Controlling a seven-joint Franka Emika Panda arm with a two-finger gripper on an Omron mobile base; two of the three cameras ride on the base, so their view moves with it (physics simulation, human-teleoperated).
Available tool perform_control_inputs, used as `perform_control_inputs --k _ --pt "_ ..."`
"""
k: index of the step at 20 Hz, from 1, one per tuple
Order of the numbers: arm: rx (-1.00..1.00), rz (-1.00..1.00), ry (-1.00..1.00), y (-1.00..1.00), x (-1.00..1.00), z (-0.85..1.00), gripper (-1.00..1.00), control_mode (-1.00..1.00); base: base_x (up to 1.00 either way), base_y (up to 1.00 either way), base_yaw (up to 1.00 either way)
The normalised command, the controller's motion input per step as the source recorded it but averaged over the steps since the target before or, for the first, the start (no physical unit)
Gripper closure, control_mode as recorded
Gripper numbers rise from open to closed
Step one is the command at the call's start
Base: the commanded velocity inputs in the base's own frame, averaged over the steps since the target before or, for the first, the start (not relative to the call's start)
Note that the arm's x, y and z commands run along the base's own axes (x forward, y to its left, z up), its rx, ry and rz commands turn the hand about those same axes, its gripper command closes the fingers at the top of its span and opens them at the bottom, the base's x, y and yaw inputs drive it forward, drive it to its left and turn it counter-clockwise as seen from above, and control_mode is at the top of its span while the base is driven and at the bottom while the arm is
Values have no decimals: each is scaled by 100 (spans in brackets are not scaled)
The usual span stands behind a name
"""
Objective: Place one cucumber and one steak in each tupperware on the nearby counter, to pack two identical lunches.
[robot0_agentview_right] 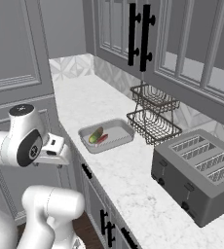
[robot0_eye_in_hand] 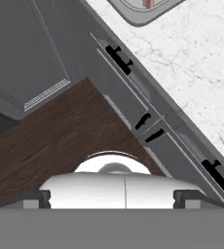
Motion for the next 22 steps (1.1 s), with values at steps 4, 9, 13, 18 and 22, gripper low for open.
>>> perform_control_inputs --k 4,9,13,18,22 --pt "0 0 0 0 0 0 -100 100 -98 0 1" --pt "0 0 0 0 0 0 -100 100 -87 15 22" --pt "0 0 0 0 0 0 -100 100 -26 61 63" --pt "0 0 0 0 0 0 -100 100 -37 57 59" --pt "0 0 0 0 0 0 -100 100 -32 34 41"
